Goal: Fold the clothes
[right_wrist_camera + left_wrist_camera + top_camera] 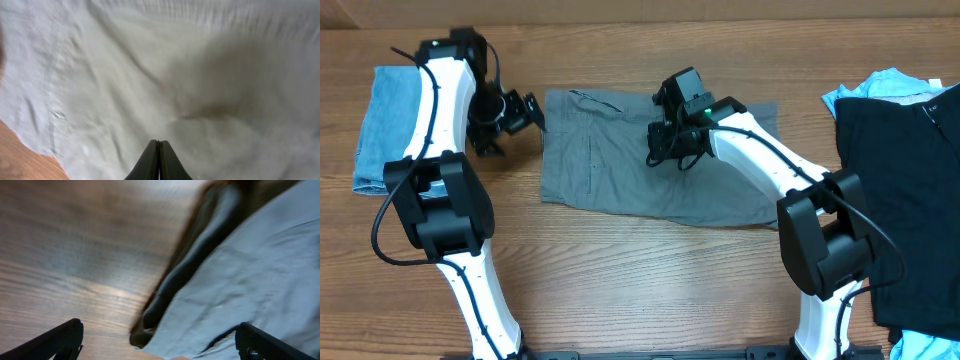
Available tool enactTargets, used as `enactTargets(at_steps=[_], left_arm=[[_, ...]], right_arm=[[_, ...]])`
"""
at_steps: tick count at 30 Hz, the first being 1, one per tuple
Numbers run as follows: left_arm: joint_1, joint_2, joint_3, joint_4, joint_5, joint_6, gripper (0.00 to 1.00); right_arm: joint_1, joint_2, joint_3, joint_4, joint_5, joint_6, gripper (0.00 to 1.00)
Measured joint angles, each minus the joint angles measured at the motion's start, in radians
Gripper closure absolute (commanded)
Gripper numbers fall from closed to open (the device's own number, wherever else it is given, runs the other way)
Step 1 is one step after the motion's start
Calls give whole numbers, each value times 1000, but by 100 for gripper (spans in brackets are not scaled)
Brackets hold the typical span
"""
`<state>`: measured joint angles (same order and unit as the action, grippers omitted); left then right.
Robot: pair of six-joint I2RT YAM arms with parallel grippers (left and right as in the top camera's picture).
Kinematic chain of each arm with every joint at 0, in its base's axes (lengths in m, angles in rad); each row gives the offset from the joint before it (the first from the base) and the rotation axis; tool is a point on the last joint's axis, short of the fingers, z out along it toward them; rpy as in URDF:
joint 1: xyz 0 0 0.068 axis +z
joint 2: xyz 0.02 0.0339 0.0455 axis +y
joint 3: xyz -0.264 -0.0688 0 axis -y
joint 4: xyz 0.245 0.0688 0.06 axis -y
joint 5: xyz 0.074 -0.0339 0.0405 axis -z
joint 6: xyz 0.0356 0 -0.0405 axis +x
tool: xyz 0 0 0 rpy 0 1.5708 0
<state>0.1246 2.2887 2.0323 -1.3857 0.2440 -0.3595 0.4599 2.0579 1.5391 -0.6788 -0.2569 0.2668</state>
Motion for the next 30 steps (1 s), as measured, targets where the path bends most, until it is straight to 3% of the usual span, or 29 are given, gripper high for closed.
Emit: enactTargets(at_steps=[8, 30], left_arm=[[-27, 0, -176, 85, -6, 31, 0], [-134, 0, -178, 89, -10, 93, 0]], right_arm=[[0, 110, 6, 14, 80, -5, 96], [-28, 128, 209, 2, 163, -10, 96]])
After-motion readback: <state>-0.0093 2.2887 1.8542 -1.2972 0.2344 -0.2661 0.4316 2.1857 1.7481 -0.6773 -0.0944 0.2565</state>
